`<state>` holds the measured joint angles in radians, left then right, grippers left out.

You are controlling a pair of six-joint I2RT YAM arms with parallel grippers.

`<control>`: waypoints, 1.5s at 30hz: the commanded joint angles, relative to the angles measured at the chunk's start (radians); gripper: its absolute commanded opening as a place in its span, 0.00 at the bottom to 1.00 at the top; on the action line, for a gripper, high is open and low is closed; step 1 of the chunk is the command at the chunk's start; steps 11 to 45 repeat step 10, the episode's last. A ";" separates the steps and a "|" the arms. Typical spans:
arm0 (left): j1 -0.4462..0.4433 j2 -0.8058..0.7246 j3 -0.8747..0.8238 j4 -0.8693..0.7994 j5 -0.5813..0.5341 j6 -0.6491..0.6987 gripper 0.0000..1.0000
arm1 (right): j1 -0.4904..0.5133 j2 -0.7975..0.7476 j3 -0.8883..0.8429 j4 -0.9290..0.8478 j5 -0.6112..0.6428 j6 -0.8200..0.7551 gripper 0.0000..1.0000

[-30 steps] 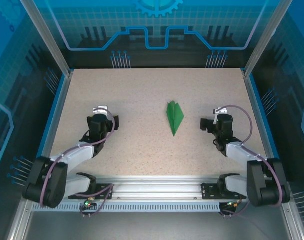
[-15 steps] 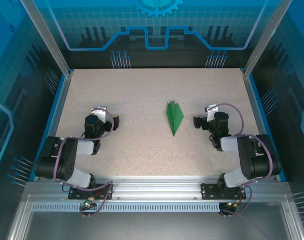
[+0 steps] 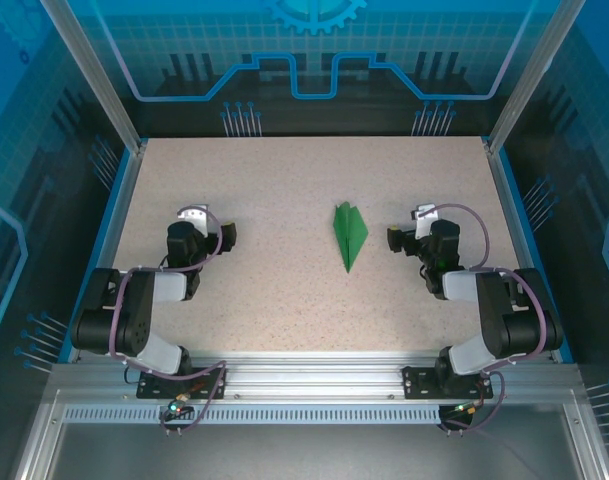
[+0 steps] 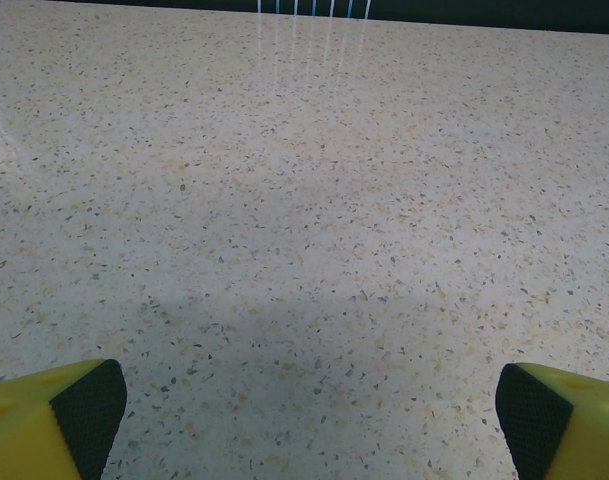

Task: Fold a paper plane with a square sheet of paper (fold left side to right side)
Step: Reset both arms

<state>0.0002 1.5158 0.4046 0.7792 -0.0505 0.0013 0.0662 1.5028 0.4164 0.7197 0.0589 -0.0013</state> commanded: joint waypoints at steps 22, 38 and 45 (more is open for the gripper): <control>0.005 0.000 0.014 -0.001 0.015 -0.007 0.99 | -0.009 0.002 0.019 0.027 -0.015 -0.011 1.00; 0.005 0.000 0.014 -0.001 0.015 -0.007 0.99 | -0.009 0.002 0.019 0.027 -0.015 -0.011 1.00; 0.005 0.000 0.014 -0.001 0.015 -0.007 0.99 | -0.009 0.002 0.019 0.027 -0.015 -0.011 1.00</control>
